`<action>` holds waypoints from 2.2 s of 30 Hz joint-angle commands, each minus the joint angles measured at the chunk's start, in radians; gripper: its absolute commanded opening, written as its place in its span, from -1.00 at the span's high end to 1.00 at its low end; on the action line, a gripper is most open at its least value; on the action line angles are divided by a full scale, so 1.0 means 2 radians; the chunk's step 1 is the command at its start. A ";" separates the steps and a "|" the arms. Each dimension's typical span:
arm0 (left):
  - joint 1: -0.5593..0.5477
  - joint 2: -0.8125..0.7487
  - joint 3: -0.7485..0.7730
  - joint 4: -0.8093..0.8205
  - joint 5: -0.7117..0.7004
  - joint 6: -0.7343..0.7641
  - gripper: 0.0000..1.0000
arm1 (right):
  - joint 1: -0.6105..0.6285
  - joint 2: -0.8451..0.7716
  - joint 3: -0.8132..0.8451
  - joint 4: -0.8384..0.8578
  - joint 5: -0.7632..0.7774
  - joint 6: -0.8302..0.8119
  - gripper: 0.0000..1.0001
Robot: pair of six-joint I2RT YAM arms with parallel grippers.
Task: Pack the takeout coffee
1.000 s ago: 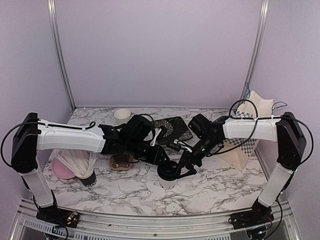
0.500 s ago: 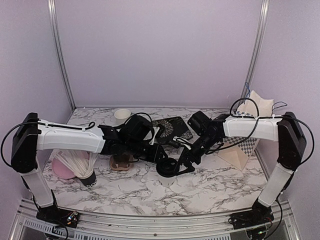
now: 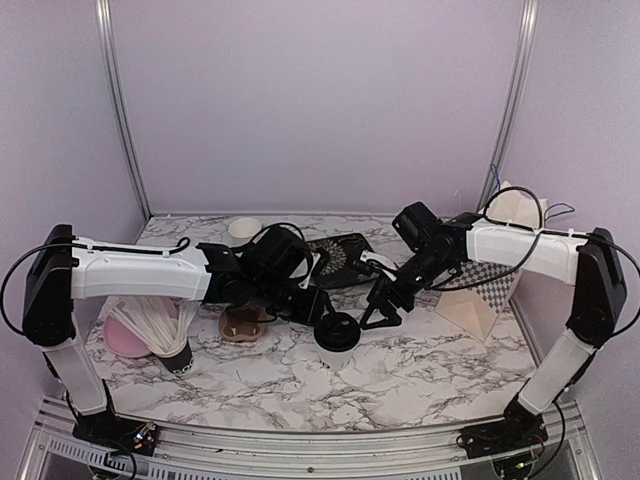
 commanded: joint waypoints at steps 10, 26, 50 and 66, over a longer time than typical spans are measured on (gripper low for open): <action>0.000 -0.066 0.091 -0.113 -0.123 0.056 -0.12 | 0.013 -0.076 0.055 -0.024 0.014 -0.140 -0.96; 0.057 -0.178 0.047 -0.126 -0.219 0.044 -0.62 | 0.108 0.022 0.103 -0.032 0.068 -0.179 -0.93; 0.062 -0.169 0.036 -0.116 -0.187 0.039 -0.61 | 0.117 0.034 0.097 -0.038 0.095 -0.154 -0.53; 0.071 -0.180 0.041 -0.116 -0.191 0.063 -0.62 | -0.064 0.013 0.123 -0.048 0.139 -0.115 -0.44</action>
